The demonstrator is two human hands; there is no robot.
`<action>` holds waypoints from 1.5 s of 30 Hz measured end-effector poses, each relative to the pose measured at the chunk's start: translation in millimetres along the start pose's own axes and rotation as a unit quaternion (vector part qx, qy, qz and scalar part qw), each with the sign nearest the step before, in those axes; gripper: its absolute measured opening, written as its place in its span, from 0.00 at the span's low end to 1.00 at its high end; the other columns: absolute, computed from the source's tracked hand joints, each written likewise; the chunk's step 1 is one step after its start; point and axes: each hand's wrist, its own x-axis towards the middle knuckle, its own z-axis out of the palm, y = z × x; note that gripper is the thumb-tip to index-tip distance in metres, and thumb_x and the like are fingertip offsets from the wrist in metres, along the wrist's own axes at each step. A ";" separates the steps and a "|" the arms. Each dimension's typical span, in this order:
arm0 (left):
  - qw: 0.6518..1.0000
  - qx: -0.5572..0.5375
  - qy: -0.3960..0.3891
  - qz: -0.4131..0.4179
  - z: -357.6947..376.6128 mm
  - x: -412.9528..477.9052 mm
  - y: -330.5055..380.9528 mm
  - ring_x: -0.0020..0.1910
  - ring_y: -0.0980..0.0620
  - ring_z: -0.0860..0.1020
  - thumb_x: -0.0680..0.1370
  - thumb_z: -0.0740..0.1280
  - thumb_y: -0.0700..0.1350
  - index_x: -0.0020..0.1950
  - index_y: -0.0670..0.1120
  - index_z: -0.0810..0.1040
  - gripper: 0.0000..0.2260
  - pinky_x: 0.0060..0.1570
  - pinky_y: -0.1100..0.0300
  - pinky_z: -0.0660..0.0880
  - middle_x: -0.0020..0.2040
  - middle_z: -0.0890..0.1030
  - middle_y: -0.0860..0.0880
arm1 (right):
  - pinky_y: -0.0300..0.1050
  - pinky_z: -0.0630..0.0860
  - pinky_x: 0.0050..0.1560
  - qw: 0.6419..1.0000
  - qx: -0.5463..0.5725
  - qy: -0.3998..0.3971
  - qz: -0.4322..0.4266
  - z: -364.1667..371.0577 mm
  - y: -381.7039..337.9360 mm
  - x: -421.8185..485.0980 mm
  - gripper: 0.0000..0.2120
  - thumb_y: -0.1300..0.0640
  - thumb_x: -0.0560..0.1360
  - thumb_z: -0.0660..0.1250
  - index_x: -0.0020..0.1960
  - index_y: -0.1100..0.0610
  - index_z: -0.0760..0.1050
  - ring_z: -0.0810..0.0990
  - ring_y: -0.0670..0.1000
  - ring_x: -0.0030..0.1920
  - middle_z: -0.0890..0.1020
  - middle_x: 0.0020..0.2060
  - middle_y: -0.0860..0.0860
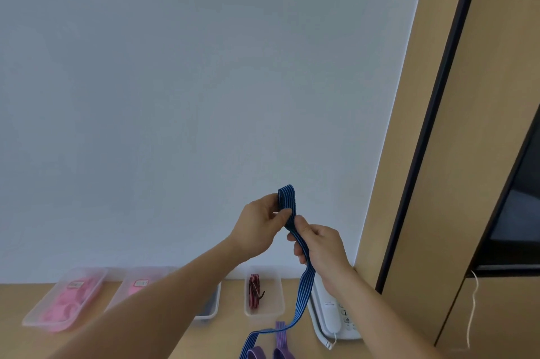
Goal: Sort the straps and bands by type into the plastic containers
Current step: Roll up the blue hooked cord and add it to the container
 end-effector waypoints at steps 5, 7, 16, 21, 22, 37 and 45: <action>0.953 0.251 0.000 0.170 1.4 -4.4 -17.5 0.30 0.56 0.71 0.83 0.59 0.45 0.61 0.47 0.75 0.09 0.33 0.62 0.69 0.38 0.78 0.55 | 0.42 0.70 0.32 1.000 0.025 0.007 0.004 -0.9 -4.7 -0.5 0.28 0.44 0.82 0.56 0.41 0.65 0.82 0.72 0.50 0.26 0.78 0.26 0.53; 0.919 0.309 0.006 0.243 -1.8 -2.9 -24.6 0.33 0.51 0.76 0.81 0.56 0.45 0.64 0.44 0.75 0.14 0.32 0.57 0.75 0.44 0.82 0.52 | 0.41 0.70 0.31 0.999 0.039 0.006 0.002 -1.9 -6.2 0.5 0.30 0.41 0.82 0.55 0.41 0.65 0.82 0.71 0.49 0.26 0.77 0.26 0.53; 0.922 0.268 0.017 0.280 -4.8 5.4 -41.0 0.64 0.52 0.77 0.78 0.66 0.35 0.73 0.47 0.70 0.24 0.56 0.62 0.78 0.69 0.75 0.49 | 0.40 0.68 0.32 0.997 0.064 -0.019 -0.033 -2.9 -2.3 4.3 0.25 0.44 0.80 0.61 0.45 0.64 0.82 0.70 0.48 0.28 0.76 0.28 0.51; 0.960 -0.202 -0.087 -0.171 -6.9 5.6 -11.4 0.64 0.51 0.77 0.77 0.62 0.50 0.70 0.47 0.73 0.21 0.59 0.57 0.76 0.65 0.79 0.49 | 0.42 0.71 0.38 0.997 0.036 -0.034 -0.065 -4.1 -0.3 6.0 0.22 0.46 0.81 0.59 0.42 0.61 0.79 0.72 0.47 0.30 0.77 0.30 0.49; 0.944 -0.243 -0.103 -0.198 -7.4 5.9 -8.6 0.62 0.49 0.79 0.78 0.60 0.54 0.65 0.46 0.77 0.20 0.60 0.51 0.75 0.61 0.82 0.47 | 0.43 0.71 0.39 0.996 0.027 -0.039 -0.070 -3.4 0.9 6.1 0.21 0.46 0.81 0.59 0.39 0.60 0.78 0.72 0.47 0.31 0.78 0.30 0.50; 0.999 0.022 -0.034 0.030 -1.9 3.8 -11.8 0.43 0.56 0.81 0.82 0.63 0.42 0.53 0.44 0.77 0.05 0.44 0.67 0.75 0.45 0.83 0.51 | 0.41 0.69 0.32 1.000 0.020 -0.003 0.007 3.0 5.7 11.5 0.27 0.43 0.81 0.58 0.43 0.65 0.81 0.71 0.49 0.26 0.76 0.25 0.51; 0.906 0.319 -0.022 0.278 -7.1 5.9 -43.1 0.50 0.47 0.82 0.80 0.56 0.46 0.67 0.41 0.75 0.18 0.47 0.53 0.81 0.56 0.82 0.47 | 0.38 0.65 0.27 0.999 0.032 -0.019 0.003 2.4 -1.8 10.4 0.31 0.38 0.80 0.55 0.39 0.63 0.80 0.67 0.48 0.24 0.73 0.24 0.53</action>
